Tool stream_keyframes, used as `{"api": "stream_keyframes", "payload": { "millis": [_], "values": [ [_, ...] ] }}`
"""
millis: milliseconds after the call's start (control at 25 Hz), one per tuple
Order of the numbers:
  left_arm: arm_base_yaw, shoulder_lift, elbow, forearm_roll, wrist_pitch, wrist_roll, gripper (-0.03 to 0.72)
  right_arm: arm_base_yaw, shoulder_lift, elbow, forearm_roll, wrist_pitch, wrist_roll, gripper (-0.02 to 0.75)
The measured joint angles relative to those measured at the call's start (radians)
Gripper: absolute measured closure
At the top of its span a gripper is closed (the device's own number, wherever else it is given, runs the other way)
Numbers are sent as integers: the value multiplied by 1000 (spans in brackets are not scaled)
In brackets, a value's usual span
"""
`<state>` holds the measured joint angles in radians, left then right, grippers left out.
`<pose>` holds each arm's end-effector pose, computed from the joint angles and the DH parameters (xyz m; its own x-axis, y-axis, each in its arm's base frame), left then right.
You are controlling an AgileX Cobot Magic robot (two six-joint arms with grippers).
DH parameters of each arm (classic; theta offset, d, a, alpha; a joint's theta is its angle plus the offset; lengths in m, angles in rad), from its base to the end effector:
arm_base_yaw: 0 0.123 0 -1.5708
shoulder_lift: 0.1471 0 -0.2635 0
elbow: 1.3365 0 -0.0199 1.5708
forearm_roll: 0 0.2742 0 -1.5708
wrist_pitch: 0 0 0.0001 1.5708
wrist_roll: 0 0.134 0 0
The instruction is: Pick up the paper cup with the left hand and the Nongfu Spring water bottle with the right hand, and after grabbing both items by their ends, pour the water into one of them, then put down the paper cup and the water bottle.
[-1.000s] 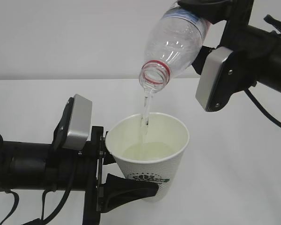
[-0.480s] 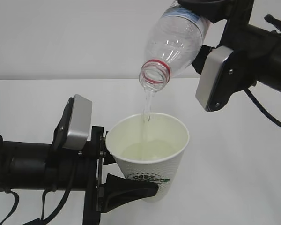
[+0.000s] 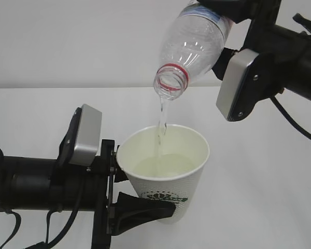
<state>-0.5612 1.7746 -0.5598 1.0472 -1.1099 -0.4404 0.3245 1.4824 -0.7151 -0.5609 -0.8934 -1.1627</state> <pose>0.2037 -0.2508 0.1031 -0.0701 0.2038 -0.9765 0.9934 0.1037 -0.0496 0.3255 0.1681 0.2449 0.6834 -0.7298 0.0214 0.1013 0.0658 -0.9927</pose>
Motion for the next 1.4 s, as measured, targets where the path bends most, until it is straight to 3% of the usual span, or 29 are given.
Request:
{"api": "stream_keyframes", "payload": {
  "millis": [1400],
  "values": [
    [0,0,0,5,-2,0,226,0,0,0,0,-2,0,244]
  ]
}}
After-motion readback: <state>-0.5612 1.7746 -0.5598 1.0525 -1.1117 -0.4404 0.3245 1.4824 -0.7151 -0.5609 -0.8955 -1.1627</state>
